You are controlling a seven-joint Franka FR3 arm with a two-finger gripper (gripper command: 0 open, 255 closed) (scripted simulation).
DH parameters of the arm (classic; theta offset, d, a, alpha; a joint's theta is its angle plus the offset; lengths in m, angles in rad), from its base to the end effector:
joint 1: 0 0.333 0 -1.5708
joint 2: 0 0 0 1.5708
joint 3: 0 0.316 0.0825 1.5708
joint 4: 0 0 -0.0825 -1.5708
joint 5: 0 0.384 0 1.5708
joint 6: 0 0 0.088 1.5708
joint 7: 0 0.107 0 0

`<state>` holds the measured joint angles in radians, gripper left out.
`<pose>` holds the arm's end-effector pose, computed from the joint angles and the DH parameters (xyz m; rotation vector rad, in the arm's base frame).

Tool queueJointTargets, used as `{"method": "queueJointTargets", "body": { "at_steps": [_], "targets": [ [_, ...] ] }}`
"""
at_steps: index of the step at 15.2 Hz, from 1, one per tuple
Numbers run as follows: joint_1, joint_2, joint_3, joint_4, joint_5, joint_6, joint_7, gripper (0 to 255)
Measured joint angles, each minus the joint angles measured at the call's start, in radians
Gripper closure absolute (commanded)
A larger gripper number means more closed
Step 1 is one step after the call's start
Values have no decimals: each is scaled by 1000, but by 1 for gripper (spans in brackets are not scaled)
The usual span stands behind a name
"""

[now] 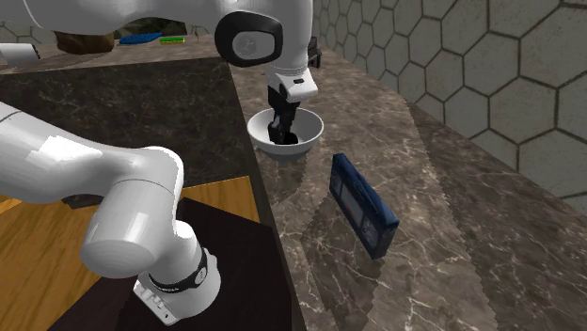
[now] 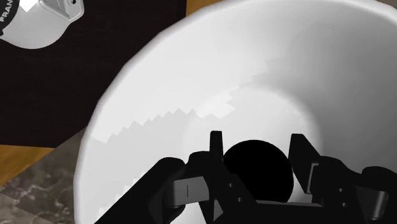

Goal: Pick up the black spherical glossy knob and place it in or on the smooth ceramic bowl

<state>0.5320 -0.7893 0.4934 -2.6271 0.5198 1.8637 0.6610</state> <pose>0.1403 0.3095 0.4557 -3.0323 -0.1076 0.1722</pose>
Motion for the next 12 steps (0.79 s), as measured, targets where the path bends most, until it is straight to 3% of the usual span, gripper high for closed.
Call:
{"method": "queueJointTargets", "body": {
  "at_steps": [7,12],
  "targets": [
    [-2,7,-1,6,1,0,0,255],
    [-9,1,-22,57,-19,-56,10,255]
  ]
}}
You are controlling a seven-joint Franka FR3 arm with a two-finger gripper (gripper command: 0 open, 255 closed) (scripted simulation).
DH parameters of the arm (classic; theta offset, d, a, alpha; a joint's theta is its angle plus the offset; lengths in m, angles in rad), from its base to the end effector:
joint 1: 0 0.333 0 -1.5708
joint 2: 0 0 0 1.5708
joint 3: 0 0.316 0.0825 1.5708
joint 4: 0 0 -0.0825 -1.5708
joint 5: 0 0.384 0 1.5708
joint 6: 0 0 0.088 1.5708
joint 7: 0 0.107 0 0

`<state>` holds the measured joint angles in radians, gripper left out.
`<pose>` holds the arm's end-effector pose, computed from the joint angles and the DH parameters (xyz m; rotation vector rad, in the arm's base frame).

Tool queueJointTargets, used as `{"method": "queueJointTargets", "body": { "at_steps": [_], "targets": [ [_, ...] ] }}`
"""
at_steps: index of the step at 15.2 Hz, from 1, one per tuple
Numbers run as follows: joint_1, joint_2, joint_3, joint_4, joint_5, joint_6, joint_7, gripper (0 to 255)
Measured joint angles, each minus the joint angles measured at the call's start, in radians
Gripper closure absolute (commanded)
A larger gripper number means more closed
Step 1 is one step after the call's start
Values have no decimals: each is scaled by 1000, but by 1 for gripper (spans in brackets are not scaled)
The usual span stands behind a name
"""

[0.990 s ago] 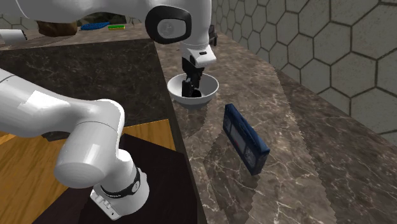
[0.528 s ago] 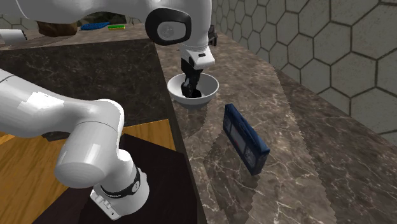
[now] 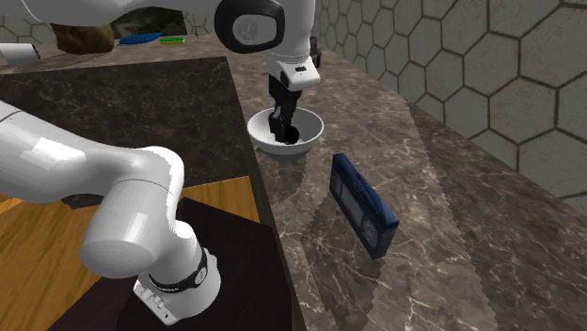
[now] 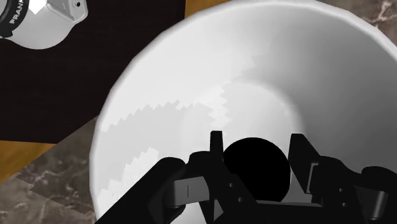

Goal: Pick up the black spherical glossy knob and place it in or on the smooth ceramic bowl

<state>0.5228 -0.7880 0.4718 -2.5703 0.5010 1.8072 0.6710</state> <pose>0.1430 0.3113 0.4790 -3.0293 -0.1049 0.1785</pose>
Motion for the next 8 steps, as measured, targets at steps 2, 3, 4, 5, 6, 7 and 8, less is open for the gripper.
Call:
{"method": "queueJointTargets", "body": {
  "at_steps": [2,3,4,5,6,7,8],
  "targets": [
    [-3,-1,-9,23,-9,-24,3,255],
    [-4,-3,-12,34,-12,-37,7,255],
    [-4,-5,-17,44,-15,-49,9,255],
    [-6,-6,-23,57,-21,-63,10,255],
    [-7,-6,-26,71,-24,-76,14,255],
    [-7,-6,-26,71,-24,-76,14,0],
    [-7,-6,-26,71,-24,-76,14,0]
  ]
}}
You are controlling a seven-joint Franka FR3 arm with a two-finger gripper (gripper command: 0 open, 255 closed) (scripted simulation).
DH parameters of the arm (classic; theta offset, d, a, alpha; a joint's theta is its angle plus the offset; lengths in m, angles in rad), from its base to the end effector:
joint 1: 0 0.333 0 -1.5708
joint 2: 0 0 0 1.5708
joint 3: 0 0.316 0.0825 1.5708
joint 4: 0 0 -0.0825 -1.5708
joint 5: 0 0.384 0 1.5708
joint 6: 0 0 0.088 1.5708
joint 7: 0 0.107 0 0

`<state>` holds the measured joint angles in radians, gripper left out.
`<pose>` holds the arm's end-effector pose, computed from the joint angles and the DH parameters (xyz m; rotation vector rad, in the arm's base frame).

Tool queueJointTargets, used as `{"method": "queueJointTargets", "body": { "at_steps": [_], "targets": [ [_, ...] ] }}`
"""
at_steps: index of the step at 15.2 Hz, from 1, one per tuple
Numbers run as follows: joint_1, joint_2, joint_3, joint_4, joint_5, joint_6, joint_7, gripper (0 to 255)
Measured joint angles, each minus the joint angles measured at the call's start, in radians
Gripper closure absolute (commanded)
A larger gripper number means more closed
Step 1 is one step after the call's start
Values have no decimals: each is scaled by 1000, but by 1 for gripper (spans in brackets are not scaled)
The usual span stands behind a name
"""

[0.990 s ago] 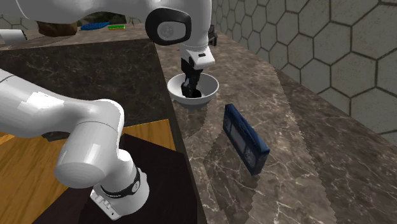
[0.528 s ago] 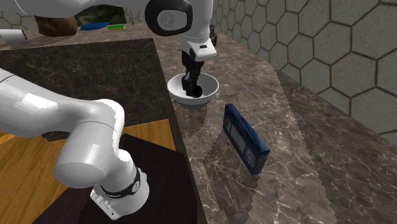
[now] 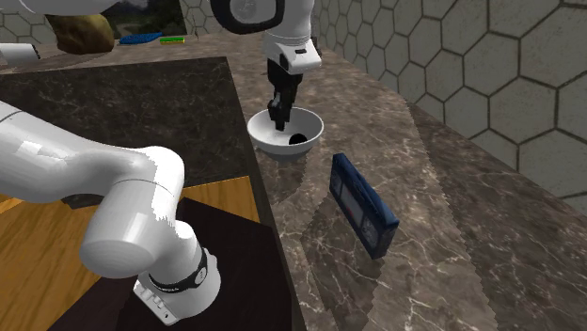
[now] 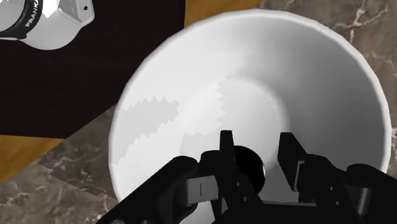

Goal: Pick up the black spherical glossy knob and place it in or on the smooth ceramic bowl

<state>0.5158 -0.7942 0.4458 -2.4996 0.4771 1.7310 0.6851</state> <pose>0.1429 0.3108 0.5098 -3.0290 -0.1050 0.1784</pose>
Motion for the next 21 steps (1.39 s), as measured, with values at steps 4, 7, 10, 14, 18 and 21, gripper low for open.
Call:
{"method": "queueJointTargets", "body": {
  "at_steps": [4,7,10,14,18,21],
  "targets": [
    [7,-113,-148,-205,170,171,-101,0],
    [14,-134,-170,-257,228,248,-134,0],
    [43,-107,-155,-274,146,306,-128,0],
    [85,-75,-159,-308,255,365,-128,0],
    [89,-72,-157,-309,266,371,-126,0],
    [87,-68,-158,-310,265,370,-129,255]
  ]
}}
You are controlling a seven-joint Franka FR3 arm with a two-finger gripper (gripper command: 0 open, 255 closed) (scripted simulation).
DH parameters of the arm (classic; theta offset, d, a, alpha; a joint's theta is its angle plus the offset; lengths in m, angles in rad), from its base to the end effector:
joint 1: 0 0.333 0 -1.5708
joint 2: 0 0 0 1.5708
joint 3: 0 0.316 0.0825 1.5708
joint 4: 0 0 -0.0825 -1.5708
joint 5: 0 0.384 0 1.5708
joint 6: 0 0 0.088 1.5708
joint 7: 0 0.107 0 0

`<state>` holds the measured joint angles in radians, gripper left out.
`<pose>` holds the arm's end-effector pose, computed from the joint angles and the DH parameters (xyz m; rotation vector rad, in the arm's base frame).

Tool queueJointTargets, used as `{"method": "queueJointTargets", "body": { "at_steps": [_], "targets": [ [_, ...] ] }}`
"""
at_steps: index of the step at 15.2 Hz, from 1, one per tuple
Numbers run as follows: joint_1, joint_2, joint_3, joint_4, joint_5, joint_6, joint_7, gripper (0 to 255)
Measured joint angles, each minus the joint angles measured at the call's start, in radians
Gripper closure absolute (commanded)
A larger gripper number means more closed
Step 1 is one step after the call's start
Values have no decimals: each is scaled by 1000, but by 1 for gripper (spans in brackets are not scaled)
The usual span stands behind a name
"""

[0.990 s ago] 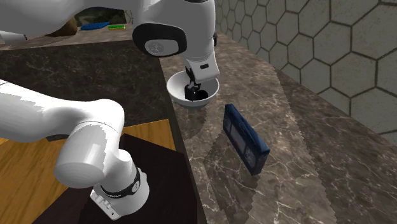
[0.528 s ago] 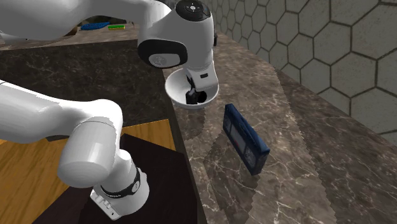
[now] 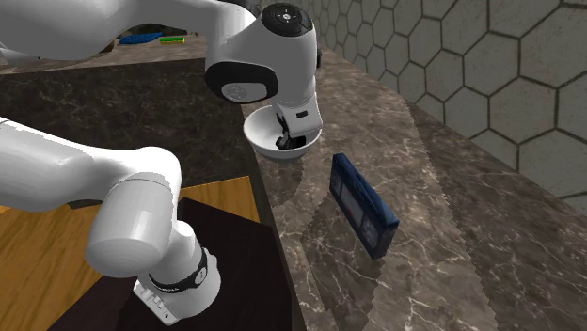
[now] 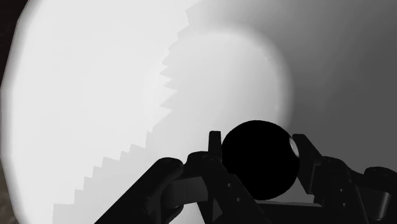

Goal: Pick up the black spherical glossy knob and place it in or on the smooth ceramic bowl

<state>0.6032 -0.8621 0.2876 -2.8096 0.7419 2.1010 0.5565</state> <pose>0.1782 0.2619 0.4400 -2.6825 0.1106 0.2121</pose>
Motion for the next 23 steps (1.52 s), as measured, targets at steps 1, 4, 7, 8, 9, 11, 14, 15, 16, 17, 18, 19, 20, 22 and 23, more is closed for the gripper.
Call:
{"method": "queueJointTargets", "body": {
  "at_steps": [1,4,7,8,9,11,14,15,16,17,18,19,20,22,23],
  "targets": [
    [0,0,0,0,0,0,0,255],
    [-1,3,-1,2,-1,0,-2,255],
    [-2,5,-1,3,-2,-1,-1,255],
    [-1,0,0,1,-1,-1,1,255],
    [0,-4,0,2,-3,-9,5,255],
    [-4,-10,-5,17,-13,-29,15,255],
    [-13,-21,-15,50,-34,-70,36,255],
    [-15,-22,-18,62,-40,-81,42,255],
    [-18,-23,-22,73,-46,-93,47,255],
    [-20,-30,-27,81,-53,-108,52,255],
    [-22,-34,-30,93,-59,-122,60,255],
    [-24,-38,-34,102,-65,-135,64,255],
    [-26,-36,-37,115,-70,-145,69,255],
    [-29,-43,-44,136,-80,-171,81,255],
    [-30,-40,-44,152,-84,-181,89,255]
  ]
}}
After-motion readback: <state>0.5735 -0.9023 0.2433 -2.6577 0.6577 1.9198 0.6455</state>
